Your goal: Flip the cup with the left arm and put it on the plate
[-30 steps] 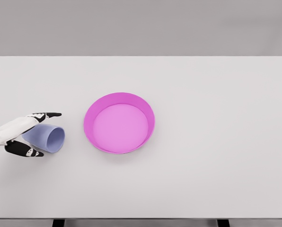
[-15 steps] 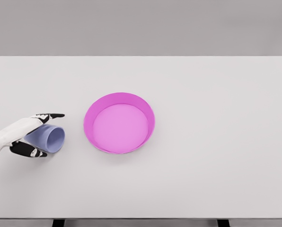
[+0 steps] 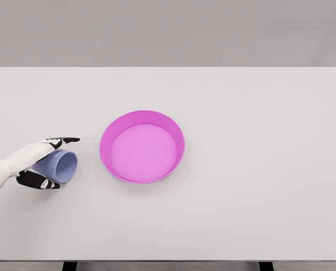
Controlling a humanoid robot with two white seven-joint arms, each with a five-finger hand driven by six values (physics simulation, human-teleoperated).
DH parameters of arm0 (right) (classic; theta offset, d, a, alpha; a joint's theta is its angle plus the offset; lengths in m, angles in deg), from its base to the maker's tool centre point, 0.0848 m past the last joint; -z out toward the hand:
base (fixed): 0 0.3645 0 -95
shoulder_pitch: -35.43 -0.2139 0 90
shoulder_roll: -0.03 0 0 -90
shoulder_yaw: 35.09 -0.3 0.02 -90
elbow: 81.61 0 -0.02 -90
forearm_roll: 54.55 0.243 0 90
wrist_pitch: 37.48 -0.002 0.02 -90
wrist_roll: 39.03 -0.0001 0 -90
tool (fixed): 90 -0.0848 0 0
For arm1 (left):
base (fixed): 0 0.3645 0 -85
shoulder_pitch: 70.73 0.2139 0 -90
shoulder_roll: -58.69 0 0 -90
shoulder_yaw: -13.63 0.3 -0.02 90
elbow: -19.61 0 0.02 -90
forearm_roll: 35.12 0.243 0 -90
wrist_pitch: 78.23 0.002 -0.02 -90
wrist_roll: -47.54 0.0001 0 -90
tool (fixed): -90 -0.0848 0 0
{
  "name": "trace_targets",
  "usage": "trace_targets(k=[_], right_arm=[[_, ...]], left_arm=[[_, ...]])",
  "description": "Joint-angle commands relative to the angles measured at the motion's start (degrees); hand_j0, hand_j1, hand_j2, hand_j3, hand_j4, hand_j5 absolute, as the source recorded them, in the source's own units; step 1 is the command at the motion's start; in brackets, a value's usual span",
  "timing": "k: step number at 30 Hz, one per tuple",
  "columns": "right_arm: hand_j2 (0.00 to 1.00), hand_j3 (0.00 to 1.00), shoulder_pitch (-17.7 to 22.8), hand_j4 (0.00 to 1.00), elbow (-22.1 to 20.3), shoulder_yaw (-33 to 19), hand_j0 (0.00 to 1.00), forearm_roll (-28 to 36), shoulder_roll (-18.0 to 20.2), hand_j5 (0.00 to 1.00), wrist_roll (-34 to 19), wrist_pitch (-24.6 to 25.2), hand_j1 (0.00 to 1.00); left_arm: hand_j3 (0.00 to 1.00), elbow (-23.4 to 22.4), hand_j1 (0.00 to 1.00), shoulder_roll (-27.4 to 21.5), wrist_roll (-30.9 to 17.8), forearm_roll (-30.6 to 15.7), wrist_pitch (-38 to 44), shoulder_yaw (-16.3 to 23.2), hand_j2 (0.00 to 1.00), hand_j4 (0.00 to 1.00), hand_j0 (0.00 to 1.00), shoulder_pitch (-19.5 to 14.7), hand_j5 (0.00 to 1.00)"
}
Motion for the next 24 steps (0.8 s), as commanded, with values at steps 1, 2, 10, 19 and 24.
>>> trace_targets(k=[1, 2, 10, 19, 24], right_arm=[[1.00, 1.00, 0.00, 1.00, 0.00, 0.01, 1.00, 0.00, 0.00, 1.00, -0.01, 0.06, 1.00], [1.00, 1.00, 0.00, 1.00, 0.00, 0.01, 1.00, 0.00, 0.00, 1.00, -0.01, -0.03, 1.00], [1.00, 1.00, 0.00, 1.00, 0.00, 0.01, 1.00, 0.00, 0.00, 1.00, -0.01, 0.06, 1.00], [1.00, 1.00, 0.00, 1.00, 0.00, 0.01, 1.00, 0.00, 0.00, 1.00, -0.01, -0.03, 1.00], [1.00, 1.00, 0.00, 1.00, 0.00, 0.01, 1.00, 0.00, 0.00, 1.00, 0.08, -0.03, 1.00]], left_arm=[[1.00, -0.01, 1.00, 0.13, 0.04, -0.06, 0.33, 0.10, 1.00, 1.00, 1.00, 0.00, 1.00], [1.00, -0.01, 1.00, 0.13, 0.04, -0.06, 0.33, 0.10, 1.00, 1.00, 1.00, 0.00, 1.00], [1.00, -0.01, 1.00, 0.48, 0.13, 0.82, 1.38, 0.37, 1.00, 1.00, 1.00, 0.00, 1.00], [0.91, -0.01, 0.91, 0.48, 0.13, 0.65, 2.00, 0.54, 0.91, 0.91, 0.91, 0.00, 0.91], [0.77, 0.51, 0.77, -0.31, -0.14, 0.56, 2.00, 0.54, 0.77, 0.77, 0.77, 0.00, 0.77]])
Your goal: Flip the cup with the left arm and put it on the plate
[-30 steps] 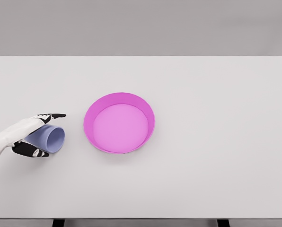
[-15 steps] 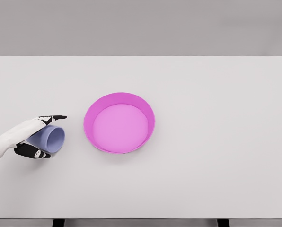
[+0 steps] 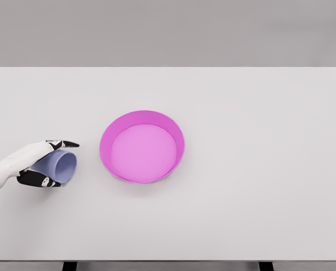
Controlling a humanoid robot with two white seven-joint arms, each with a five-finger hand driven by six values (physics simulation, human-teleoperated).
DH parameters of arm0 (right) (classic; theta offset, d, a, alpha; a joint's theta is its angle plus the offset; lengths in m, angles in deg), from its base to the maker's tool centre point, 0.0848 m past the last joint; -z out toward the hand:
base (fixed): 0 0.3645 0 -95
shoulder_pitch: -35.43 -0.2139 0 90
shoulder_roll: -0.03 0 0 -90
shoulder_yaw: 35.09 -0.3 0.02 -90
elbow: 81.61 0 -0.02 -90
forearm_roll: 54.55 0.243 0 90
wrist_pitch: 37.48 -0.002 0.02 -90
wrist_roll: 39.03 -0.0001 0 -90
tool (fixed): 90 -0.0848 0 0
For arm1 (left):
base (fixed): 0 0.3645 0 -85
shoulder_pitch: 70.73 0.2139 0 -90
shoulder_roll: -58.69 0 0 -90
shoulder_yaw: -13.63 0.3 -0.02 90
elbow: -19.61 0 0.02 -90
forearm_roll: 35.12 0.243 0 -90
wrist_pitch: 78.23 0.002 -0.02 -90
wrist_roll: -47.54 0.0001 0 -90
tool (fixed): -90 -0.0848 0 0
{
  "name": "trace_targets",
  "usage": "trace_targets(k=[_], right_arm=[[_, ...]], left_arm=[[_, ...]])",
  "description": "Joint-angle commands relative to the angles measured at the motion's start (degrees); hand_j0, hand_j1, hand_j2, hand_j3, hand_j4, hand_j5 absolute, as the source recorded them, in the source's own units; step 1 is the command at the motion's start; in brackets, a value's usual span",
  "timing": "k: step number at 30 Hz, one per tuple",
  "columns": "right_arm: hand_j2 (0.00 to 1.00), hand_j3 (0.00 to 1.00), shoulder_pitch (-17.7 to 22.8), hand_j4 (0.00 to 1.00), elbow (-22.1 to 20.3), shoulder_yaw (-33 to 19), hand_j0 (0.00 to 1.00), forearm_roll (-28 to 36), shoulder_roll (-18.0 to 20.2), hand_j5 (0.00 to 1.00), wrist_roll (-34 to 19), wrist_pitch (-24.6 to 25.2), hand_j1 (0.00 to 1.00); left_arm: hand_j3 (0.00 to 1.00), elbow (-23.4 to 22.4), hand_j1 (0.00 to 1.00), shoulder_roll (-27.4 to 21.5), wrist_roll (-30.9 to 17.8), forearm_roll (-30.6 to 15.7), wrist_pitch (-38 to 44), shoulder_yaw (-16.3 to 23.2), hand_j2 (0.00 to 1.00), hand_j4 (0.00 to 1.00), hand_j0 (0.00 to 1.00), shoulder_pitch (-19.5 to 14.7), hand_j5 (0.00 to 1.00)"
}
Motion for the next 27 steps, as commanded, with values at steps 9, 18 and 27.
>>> trace_targets(k=[9, 18, 27], right_arm=[[1.00, 1.00, 0.00, 1.00, 0.00, 0.01, 1.00, 0.00, 0.00, 1.00, -0.02, -0.02, 1.00], [1.00, 1.00, 0.00, 1.00, 0.00, 0.01, 1.00, 0.00, 0.00, 1.00, -0.02, 0.06, 1.00], [1.00, 1.00, 0.00, 1.00, 0.00, 0.01, 1.00, 0.00, 0.00, 1.00, 0.07, 0.06, 1.00]], left_arm=[[0.70, 0.32, 0.70, -0.51, -0.36, -0.27, -0.21, 0.31, 0.70, 0.70, 0.70, 0.09, 0.70], [0.71, 0.32, 0.71, -0.25, 0.08, -7.74, -0.73, -0.21, 0.71, 0.71, 0.71, -0.17, 0.71], [0.72, 0.15, 0.72, 2.83, 0.08, -20.31, -3.19, -0.30, 0.72, 0.72, 0.72, -5.01, 0.72]])
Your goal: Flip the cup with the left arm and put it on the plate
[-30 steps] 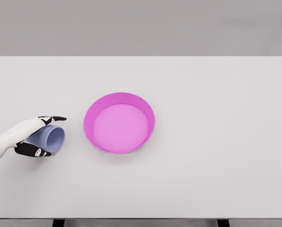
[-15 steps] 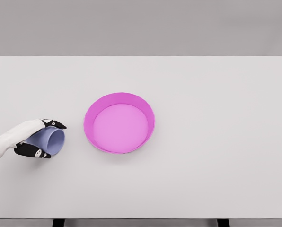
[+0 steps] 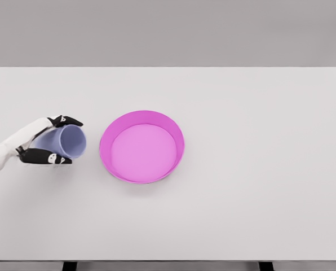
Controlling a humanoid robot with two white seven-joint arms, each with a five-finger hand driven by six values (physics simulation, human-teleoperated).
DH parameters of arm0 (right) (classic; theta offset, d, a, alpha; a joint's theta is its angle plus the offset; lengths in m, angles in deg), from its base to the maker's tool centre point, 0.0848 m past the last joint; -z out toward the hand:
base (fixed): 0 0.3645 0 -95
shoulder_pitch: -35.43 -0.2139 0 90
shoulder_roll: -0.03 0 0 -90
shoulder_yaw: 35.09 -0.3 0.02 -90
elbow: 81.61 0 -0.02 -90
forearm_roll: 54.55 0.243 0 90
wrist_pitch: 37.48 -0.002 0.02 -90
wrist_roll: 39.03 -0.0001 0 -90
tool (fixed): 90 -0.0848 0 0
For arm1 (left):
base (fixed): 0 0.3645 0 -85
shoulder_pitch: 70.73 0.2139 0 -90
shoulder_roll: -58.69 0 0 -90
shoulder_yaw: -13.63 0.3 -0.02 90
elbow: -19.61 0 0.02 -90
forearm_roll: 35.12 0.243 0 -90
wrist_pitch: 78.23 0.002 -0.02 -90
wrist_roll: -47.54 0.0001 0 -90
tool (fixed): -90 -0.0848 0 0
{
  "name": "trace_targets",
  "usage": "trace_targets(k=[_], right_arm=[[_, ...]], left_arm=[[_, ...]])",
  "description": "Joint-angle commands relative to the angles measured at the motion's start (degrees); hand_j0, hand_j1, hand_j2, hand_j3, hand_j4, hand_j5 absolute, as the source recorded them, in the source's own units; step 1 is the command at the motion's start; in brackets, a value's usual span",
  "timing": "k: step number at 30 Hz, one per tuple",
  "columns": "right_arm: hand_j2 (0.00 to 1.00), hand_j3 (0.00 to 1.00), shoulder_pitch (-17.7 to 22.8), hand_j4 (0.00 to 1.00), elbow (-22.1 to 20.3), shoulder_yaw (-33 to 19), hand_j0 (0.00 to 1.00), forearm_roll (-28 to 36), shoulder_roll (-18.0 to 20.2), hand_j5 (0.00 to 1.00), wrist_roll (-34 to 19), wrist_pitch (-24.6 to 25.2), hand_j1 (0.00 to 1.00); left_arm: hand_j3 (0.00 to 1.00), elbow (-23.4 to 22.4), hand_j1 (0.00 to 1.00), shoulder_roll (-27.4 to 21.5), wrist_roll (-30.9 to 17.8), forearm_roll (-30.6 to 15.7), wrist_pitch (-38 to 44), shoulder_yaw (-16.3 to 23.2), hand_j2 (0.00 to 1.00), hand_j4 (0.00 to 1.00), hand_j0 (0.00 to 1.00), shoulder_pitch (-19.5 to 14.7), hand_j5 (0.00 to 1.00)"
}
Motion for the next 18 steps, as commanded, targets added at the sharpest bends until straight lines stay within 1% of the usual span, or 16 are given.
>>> trace_targets(k=[1, 6, 7, 8, 11, 18], right_arm=[[1.00, 1.00, 0.00, 1.00, 0.00, 0.00, 1.00, 0.00, 0.00, 1.00, -0.02, 0.06, 1.00], [1.00, 1.00, 0.00, 1.00, 0.00, 0.00, 1.00, 0.00, 0.00, 1.00, -0.02, 0.06, 1.00], [1.00, 1.00, 0.00, 1.00, 0.00, 0.00, 1.00, 0.00, 0.00, 1.00, -0.02, 0.06, 1.00], [1.00, 1.00, 0.00, 1.00, 0.00, 0.00, 1.00, 0.00, 0.00, 1.00, -0.02, -0.03, 1.00], [1.00, 1.00, 0.00, 1.00, 0.00, 0.00, 1.00, 0.00, 0.00, 1.00, -0.02, -0.03, 1.00], [1.00, 1.00, 0.00, 1.00, 0.00, 0.00, 1.00, 0.00, 0.00, 1.00, -0.02, -0.03, 1.00]], left_arm=[[0.72, -0.15, 0.72, 2.02, 0.02, -3.83, -0.64, -0.03, 0.72, 0.72, 0.72, -0.17, 0.72], [0.72, -0.33, 0.72, 4.39, 0.02, -7.17, -0.73, 0.06, 0.72, 0.72, 0.72, -1.76, 0.72], [0.72, -0.33, 0.72, 4.48, 0.02, -7.17, -0.81, 0.06, 0.72, 0.72, 0.72, -1.85, 0.72], [0.72, -0.33, 0.72, 6.06, 0.02, -7.52, -0.73, 0.15, 0.72, 0.72, 0.72, -2.28, 0.72], [0.72, -0.33, 0.72, 8.70, 0.02, -7.70, -0.73, 0.32, 0.72, 0.72, 0.72, -3.34, 0.72], [0.73, -0.42, 0.73, 11.42, 0.02, -8.40, -0.73, 0.58, 0.73, 0.73, 0.73, -5.01, 0.73]])
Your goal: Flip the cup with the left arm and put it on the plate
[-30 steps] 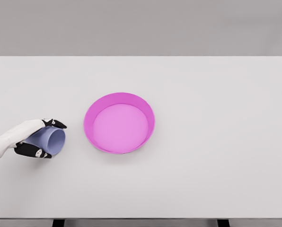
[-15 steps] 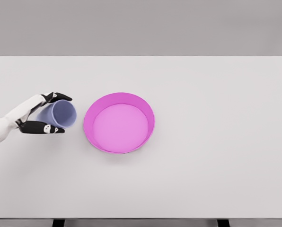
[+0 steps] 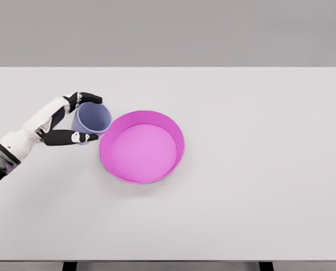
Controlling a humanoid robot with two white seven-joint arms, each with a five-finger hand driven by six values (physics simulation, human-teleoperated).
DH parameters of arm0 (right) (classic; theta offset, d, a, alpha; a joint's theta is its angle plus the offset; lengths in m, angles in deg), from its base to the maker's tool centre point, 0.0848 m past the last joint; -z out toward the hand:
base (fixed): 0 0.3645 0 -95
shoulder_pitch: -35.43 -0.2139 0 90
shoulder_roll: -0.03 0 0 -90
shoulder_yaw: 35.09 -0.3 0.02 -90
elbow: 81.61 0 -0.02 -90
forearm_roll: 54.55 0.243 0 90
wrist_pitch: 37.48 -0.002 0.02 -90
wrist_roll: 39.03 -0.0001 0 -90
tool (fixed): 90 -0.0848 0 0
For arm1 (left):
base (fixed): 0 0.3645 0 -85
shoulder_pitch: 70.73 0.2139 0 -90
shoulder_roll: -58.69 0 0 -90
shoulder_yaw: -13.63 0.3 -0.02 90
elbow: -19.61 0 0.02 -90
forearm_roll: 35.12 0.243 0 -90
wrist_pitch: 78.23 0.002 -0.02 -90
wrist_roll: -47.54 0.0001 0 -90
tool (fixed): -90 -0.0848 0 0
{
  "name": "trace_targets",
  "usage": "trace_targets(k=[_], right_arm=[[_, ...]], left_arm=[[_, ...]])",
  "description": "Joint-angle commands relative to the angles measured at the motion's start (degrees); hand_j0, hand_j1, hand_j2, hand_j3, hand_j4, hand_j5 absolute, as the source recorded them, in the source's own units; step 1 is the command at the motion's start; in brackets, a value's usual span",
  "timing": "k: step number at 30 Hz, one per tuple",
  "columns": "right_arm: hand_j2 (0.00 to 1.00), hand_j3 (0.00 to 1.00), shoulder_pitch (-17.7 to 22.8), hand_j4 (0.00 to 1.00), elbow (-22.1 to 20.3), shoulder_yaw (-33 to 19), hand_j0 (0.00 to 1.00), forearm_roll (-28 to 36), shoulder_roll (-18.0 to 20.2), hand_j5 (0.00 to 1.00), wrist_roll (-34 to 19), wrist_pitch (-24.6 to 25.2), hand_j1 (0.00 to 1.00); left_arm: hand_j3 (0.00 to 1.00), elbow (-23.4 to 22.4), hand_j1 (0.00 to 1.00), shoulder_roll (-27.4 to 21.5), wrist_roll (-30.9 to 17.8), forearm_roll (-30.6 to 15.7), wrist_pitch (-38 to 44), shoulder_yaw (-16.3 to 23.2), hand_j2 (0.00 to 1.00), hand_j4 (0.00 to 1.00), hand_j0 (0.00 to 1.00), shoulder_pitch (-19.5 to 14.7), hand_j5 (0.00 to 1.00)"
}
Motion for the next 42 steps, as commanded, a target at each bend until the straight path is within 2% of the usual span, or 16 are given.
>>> trace_targets(k=[1, 12, 17, 30, 32, 42], right_arm=[[1.00, 1.00, 0.00, 1.00, 0.00, 0.00, 1.00, 0.00, 0.00, 1.00, -0.01, -0.03, 1.00], [1.00, 1.00, 0.00, 1.00, 0.00, 0.00, 1.00, 0.00, 0.00, 1.00, -0.01, 0.06, 1.00], [1.00, 1.00, 0.00, 1.00, 0.00, 0.00, 1.00, 0.00, 0.00, 1.00, -0.01, -0.03, 1.00], [1.00, 1.00, 0.00, 1.00, 0.00, -0.08, 1.00, 0.00, 0.00, 1.00, -0.01, 0.06, 1.00], [1.00, 1.00, 0.00, 1.00, 0.00, 0.00, 1.00, 0.00, 0.00, 1.00, -0.01, 0.06, 1.00], [1.00, 1.00, 0.00, 1.00, 0.00, 0.00, 1.00, 0.00, 0.00, 1.00, -0.01, -0.03, 1.00]], left_arm=[[0.73, 0.09, 0.73, 1.28, 0.01, -0.67, 0.01, -0.01, 0.73, 0.73, 0.73, 0.00, 0.73], [0.74, 0.44, 0.74, 6.02, 0.01, -3.31, 0.01, 0.16, 0.74, 0.74, 0.74, -0.53, 0.74], [0.74, 0.35, 0.74, 8.83, 0.01, -4.19, 0.01, 1.48, 0.74, 0.74, 0.74, -2.02, 0.74], [0.75, -0.44, 0.75, 15.16, 0.01, -5.33, 0.01, 2.98, 0.75, 0.75, 0.75, -1.93, 0.75], [0.75, -0.44, 0.75, 15.69, -0.08, -6.82, 0.01, 2.98, 0.75, 0.75, 0.75, -1.76, 0.75], [0.78, -4.48, 0.78, 18.94, -0.08, -7.09, 0.01, 3.86, 0.78, 0.78, 0.78, -1.23, 0.78]])
